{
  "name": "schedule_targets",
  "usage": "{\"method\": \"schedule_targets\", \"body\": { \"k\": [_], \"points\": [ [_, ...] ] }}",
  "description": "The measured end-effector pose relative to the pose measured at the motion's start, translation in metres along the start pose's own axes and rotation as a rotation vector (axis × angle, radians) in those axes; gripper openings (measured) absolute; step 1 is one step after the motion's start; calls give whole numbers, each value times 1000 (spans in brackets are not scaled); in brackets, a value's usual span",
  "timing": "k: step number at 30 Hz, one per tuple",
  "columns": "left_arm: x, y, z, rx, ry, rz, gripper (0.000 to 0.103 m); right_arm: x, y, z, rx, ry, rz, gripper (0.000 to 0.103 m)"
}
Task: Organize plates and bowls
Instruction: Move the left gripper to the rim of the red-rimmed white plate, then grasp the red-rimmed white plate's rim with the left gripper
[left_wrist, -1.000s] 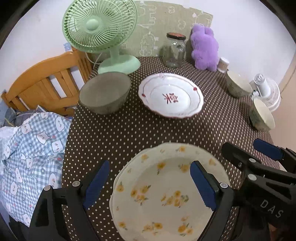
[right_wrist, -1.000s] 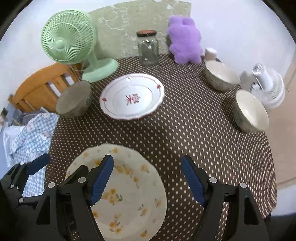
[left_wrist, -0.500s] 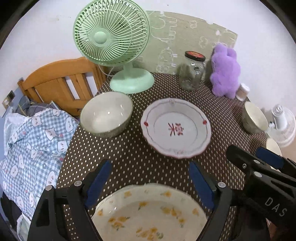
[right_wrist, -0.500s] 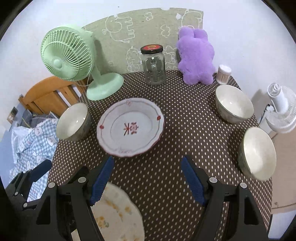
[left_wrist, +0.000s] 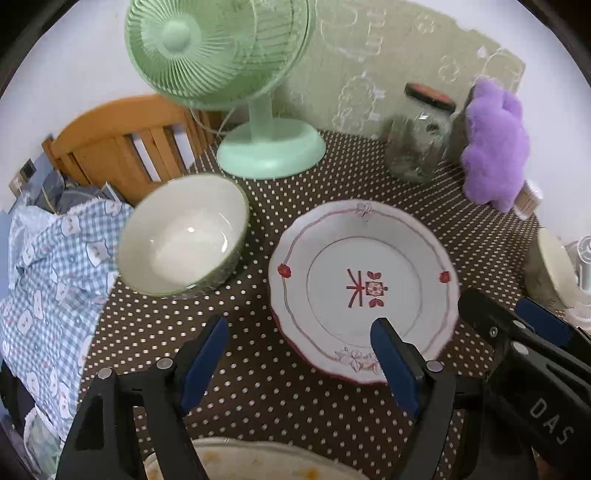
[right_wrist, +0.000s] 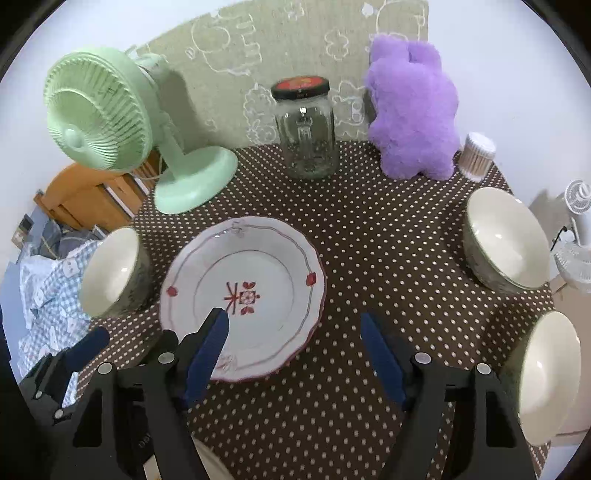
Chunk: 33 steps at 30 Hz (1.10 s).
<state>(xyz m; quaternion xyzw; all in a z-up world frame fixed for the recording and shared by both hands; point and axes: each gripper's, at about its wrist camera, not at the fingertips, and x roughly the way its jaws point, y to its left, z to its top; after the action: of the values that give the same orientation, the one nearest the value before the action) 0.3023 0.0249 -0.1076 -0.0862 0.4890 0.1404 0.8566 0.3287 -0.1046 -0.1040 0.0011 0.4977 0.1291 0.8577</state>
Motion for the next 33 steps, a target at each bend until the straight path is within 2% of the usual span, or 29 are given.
{"method": "schedule_targets", "body": {
  "k": [6,11,15,18,27,33],
  "points": [
    [35,0,6,-4,54,-10,66,35,-2,7,6,37,-5,62],
    [52,0,9,-8,75,9,62,61,-5,12,17,76,-10,55],
    [64,-1,7,-11,95,10,52,77,-6,14,17,98,-23,41],
    [66,0,10,-15,84,23,49,89,-7,13,17,118,-17,32],
    [70,-7,12,14,102,33,44,92,-7,12,12,125,-32,31],
    [60,-19,-3,84,128,16,43,76,-17,1,26,135,-43,30]
  ]
}}
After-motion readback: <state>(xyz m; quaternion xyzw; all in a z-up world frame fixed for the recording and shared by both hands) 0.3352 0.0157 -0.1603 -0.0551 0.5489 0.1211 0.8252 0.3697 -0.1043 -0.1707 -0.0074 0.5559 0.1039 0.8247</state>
